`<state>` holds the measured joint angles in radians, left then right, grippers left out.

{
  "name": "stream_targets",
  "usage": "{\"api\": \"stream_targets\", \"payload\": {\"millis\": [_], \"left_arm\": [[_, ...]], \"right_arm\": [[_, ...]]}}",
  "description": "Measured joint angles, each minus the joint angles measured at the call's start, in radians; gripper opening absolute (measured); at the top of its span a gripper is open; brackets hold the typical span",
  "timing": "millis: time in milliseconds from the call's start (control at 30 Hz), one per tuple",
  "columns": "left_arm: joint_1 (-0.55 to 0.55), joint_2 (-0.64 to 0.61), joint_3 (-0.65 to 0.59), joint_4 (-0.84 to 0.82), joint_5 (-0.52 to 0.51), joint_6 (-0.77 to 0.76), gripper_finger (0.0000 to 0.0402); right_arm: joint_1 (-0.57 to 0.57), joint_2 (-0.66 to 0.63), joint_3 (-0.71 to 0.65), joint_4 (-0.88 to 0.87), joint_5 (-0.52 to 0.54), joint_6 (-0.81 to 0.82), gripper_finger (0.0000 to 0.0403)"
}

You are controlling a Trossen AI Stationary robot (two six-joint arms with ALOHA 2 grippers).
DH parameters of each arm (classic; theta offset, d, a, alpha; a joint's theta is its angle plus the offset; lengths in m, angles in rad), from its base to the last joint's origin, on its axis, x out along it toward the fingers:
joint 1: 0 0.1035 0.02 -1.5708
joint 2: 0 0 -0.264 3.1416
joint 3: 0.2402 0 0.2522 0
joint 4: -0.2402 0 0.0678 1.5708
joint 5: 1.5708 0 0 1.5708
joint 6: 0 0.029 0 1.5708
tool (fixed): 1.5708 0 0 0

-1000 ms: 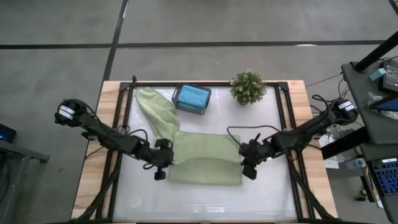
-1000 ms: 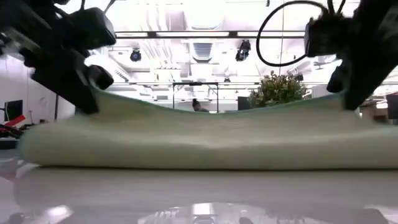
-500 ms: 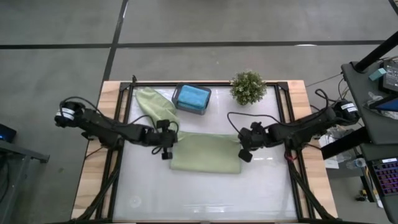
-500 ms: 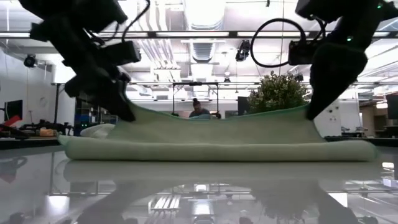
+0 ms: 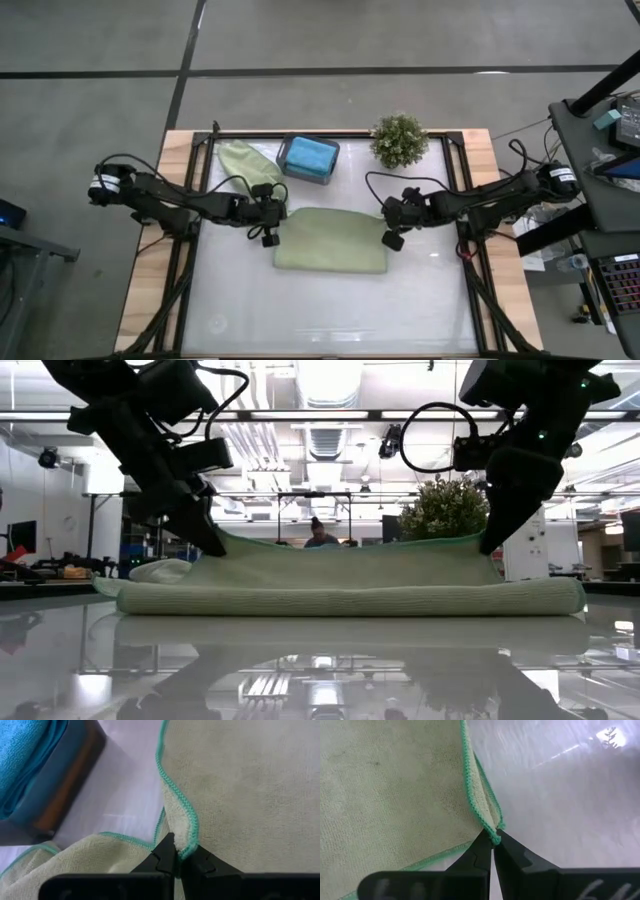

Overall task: Fold microfiber towels
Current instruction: Fold the bottom green microfiber towel

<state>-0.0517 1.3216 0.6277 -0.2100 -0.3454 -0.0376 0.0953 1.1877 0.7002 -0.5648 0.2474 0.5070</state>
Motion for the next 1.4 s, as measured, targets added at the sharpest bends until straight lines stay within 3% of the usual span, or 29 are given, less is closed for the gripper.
{"api": "stream_targets", "payload": {"millis": [267, 633, 800, 1100, 1400], "left_arm": [[0.0, 0.0, 0.0, 0.011, 0.019, -0.001, 0.0008], [-0.002, 0.0, 0.014, 0.015, 0.026, -0.009, 0.0108], [-0.017, -0.001, 0.027, 0.054, 0.143, -0.011, 0.0122], [-0.04, 0.138, 0.002, 0.239, 0.159, -0.011, 0.0123], [-0.042, 0.301, 0.022, 0.321, 0.16, -0.04, 0.0123]], "right_arm": [[-0.003, 0.0, 0.0, -0.001, 0.0, -0.01, 0.0018], [-0.004, -0.001, 0.0, 0.001, 0.008, 0.009, 0.0096], [0.011, 0.011, 0.0, 0.114, -0.012, 0.026, 0.011], [0.049, 0.183, 0.0, 0.45, -0.037, -0.048, 0.0069], [0.048, 0.348, 0.003, 0.385, 0.052, -0.035, 0.0011]]}}
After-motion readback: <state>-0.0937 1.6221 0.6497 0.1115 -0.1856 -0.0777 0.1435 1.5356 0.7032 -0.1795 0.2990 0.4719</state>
